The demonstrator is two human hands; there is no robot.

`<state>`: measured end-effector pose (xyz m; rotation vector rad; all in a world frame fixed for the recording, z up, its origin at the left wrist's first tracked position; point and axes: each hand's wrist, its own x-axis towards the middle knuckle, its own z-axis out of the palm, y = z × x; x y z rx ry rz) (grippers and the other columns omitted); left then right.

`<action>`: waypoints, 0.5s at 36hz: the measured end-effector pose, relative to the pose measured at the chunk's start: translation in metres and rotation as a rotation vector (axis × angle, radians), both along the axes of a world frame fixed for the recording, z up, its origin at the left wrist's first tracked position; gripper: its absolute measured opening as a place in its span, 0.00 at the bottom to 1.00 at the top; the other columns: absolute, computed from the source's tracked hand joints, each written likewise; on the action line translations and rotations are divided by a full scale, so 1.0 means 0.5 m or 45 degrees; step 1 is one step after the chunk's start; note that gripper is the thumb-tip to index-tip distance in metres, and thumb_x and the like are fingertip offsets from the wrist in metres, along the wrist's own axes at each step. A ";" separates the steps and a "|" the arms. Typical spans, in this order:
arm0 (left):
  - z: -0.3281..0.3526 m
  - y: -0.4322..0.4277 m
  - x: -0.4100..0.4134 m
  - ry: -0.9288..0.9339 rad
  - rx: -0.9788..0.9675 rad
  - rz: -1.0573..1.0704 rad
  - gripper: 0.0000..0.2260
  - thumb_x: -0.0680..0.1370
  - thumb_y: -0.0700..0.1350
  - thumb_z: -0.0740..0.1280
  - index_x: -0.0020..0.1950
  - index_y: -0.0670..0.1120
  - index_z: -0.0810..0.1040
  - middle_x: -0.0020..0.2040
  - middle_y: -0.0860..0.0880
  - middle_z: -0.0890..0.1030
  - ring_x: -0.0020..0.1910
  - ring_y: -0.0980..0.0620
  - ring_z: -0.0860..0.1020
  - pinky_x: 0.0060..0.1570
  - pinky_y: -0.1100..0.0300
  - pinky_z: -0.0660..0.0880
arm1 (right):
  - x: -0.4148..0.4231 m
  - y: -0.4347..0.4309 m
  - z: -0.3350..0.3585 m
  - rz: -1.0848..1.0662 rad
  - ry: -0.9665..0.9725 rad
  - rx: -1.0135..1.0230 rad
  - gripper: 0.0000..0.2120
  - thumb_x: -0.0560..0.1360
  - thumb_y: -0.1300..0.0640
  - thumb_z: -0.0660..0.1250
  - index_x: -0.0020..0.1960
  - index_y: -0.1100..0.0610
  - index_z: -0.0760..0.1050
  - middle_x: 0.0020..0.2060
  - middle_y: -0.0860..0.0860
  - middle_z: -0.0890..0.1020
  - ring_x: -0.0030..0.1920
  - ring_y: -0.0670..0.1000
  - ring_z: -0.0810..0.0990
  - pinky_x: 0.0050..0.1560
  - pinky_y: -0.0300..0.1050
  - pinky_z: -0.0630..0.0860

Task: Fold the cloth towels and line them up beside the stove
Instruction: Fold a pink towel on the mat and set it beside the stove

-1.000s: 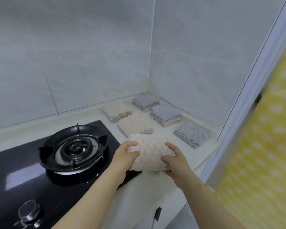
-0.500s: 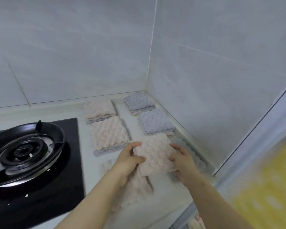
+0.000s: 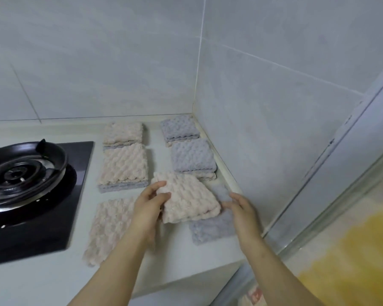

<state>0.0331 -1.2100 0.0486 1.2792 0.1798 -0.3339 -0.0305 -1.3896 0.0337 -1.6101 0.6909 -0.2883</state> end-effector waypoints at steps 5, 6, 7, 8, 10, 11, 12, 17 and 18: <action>0.014 0.037 -0.006 -0.018 -0.046 0.131 0.11 0.76 0.35 0.63 0.50 0.50 0.78 0.44 0.48 0.81 0.37 0.51 0.78 0.29 0.62 0.74 | 0.004 0.022 -0.049 0.175 0.187 -0.011 0.10 0.77 0.61 0.63 0.56 0.54 0.78 0.58 0.50 0.78 0.55 0.47 0.74 0.56 0.39 0.67; 0.016 0.044 -0.008 -0.016 -0.061 0.145 0.11 0.76 0.35 0.63 0.51 0.49 0.78 0.44 0.47 0.81 0.37 0.50 0.79 0.29 0.62 0.74 | 0.008 0.026 -0.052 0.181 0.181 0.000 0.10 0.77 0.61 0.63 0.57 0.56 0.77 0.59 0.51 0.78 0.55 0.47 0.74 0.56 0.39 0.67; 0.017 0.050 -0.011 -0.014 -0.081 0.158 0.11 0.77 0.34 0.62 0.51 0.49 0.78 0.45 0.47 0.81 0.37 0.50 0.79 0.28 0.62 0.75 | 0.012 0.029 -0.051 0.187 0.175 0.009 0.11 0.78 0.62 0.61 0.58 0.58 0.77 0.59 0.52 0.78 0.56 0.48 0.74 0.56 0.39 0.67; 0.017 0.056 -0.013 -0.013 -0.103 0.166 0.11 0.77 0.34 0.62 0.51 0.49 0.78 0.46 0.46 0.81 0.38 0.50 0.79 0.28 0.62 0.76 | 0.015 0.033 -0.048 0.201 0.164 0.023 0.12 0.78 0.63 0.60 0.60 0.60 0.76 0.59 0.52 0.78 0.57 0.48 0.74 0.57 0.39 0.66; 0.019 0.063 -0.019 -0.008 -0.160 0.163 0.12 0.77 0.34 0.62 0.51 0.49 0.78 0.47 0.45 0.81 0.40 0.49 0.80 0.28 0.62 0.78 | 0.021 0.042 -0.039 0.229 0.140 0.074 0.13 0.79 0.64 0.58 0.62 0.61 0.75 0.57 0.52 0.77 0.58 0.49 0.73 0.57 0.38 0.66; 0.021 0.065 -0.021 -0.002 -0.184 0.151 0.12 0.77 0.34 0.61 0.51 0.49 0.78 0.48 0.46 0.81 0.41 0.49 0.80 0.28 0.62 0.77 | 0.025 0.046 -0.034 0.229 0.123 0.109 0.13 0.79 0.64 0.57 0.61 0.61 0.74 0.55 0.51 0.76 0.57 0.48 0.73 0.57 0.38 0.66; 0.023 0.066 -0.022 0.004 -0.204 0.136 0.12 0.77 0.34 0.61 0.51 0.50 0.77 0.48 0.46 0.81 0.41 0.49 0.80 0.27 0.63 0.77 | 0.029 0.048 -0.031 0.213 0.098 0.145 0.13 0.79 0.64 0.58 0.61 0.61 0.74 0.55 0.51 0.76 0.56 0.48 0.72 0.57 0.38 0.66; 0.033 0.036 -0.013 0.046 -0.349 -0.006 0.12 0.78 0.35 0.60 0.54 0.51 0.77 0.49 0.49 0.82 0.45 0.50 0.79 0.32 0.62 0.77 | 0.031 0.031 -0.017 -0.017 -0.055 0.234 0.10 0.78 0.61 0.60 0.56 0.58 0.78 0.56 0.52 0.80 0.58 0.51 0.77 0.60 0.46 0.71; 0.035 0.023 -0.010 0.053 -0.383 -0.038 0.12 0.78 0.35 0.60 0.54 0.51 0.77 0.49 0.49 0.82 0.45 0.50 0.79 0.36 0.60 0.77 | 0.029 0.023 -0.012 -0.061 -0.075 0.240 0.11 0.78 0.60 0.60 0.56 0.58 0.78 0.56 0.53 0.80 0.58 0.52 0.77 0.62 0.49 0.72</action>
